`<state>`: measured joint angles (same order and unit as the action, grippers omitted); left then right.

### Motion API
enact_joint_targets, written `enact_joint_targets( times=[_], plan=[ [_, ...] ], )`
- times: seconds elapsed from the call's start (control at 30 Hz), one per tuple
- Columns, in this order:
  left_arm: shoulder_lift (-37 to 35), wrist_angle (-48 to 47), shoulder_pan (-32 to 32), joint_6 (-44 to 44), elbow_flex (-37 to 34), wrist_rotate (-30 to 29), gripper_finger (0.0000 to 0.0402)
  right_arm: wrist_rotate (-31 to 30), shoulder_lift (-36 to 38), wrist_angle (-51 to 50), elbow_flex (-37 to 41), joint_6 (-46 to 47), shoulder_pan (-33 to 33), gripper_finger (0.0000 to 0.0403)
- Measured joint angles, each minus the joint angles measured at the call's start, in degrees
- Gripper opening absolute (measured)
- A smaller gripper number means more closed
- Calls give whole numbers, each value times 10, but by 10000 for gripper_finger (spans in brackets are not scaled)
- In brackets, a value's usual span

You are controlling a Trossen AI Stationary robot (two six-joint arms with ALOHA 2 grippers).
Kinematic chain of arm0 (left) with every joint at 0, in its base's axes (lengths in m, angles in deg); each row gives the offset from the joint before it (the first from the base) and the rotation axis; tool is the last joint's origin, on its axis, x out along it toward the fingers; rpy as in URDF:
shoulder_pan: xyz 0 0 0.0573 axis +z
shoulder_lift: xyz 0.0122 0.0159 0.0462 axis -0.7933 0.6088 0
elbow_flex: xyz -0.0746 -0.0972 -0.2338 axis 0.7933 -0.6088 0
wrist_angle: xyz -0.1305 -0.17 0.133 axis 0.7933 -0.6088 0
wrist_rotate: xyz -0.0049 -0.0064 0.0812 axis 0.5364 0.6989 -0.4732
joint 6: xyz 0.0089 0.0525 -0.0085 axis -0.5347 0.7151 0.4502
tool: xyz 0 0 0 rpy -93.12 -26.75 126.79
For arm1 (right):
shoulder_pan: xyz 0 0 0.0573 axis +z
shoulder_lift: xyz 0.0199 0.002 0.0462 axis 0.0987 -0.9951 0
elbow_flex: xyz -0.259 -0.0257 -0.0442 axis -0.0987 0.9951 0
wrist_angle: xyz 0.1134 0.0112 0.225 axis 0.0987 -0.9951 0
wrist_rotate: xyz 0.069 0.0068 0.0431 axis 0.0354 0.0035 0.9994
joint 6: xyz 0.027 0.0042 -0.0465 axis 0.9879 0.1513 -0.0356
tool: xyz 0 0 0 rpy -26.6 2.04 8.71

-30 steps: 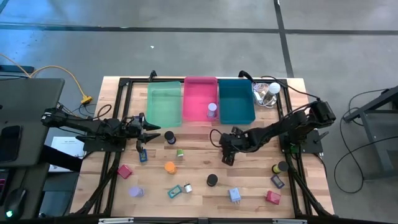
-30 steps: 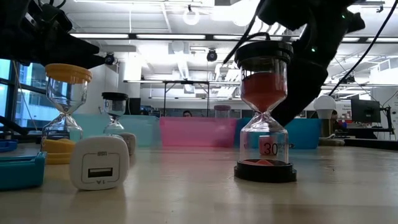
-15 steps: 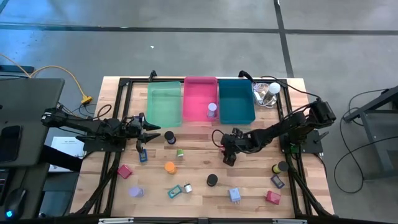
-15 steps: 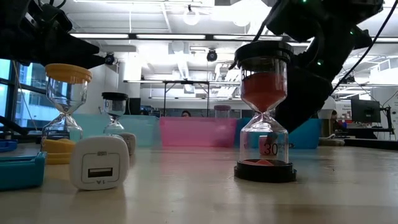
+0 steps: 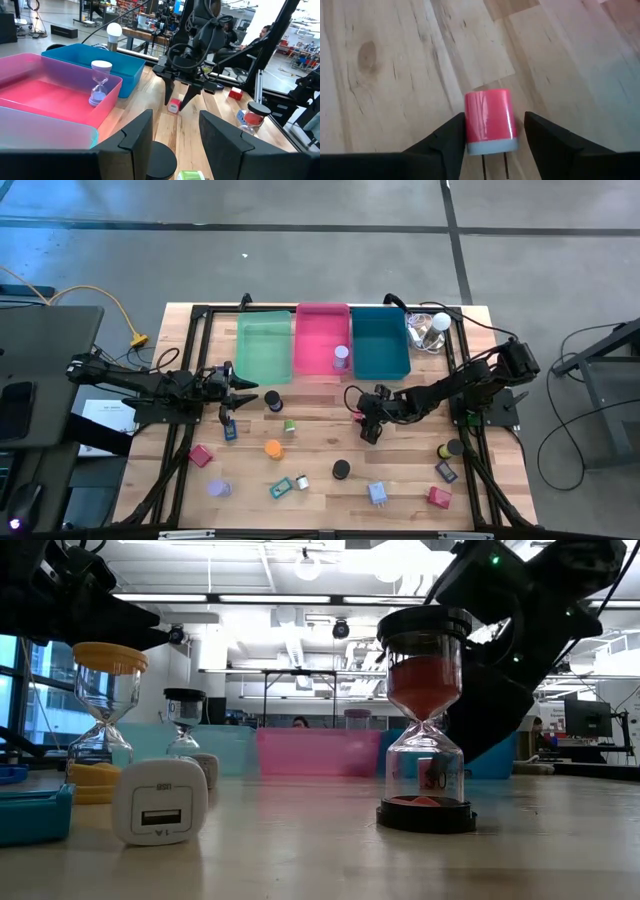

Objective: Pick & Place Office items
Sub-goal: Put the pink charger adapter into the blue bin

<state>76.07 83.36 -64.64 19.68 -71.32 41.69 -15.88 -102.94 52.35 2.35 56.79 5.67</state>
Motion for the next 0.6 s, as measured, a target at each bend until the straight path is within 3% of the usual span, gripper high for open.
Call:
enact_joint_targets(
  times=[0.23,0.6],
  plan=[
    [0,0,0,0,0,-2,156,17,-37,40,-2,-26,-14,125],
    [0,-2,0,0,0,-1,156,22,-45,80,-1,-33,-20,130]
  ],
)
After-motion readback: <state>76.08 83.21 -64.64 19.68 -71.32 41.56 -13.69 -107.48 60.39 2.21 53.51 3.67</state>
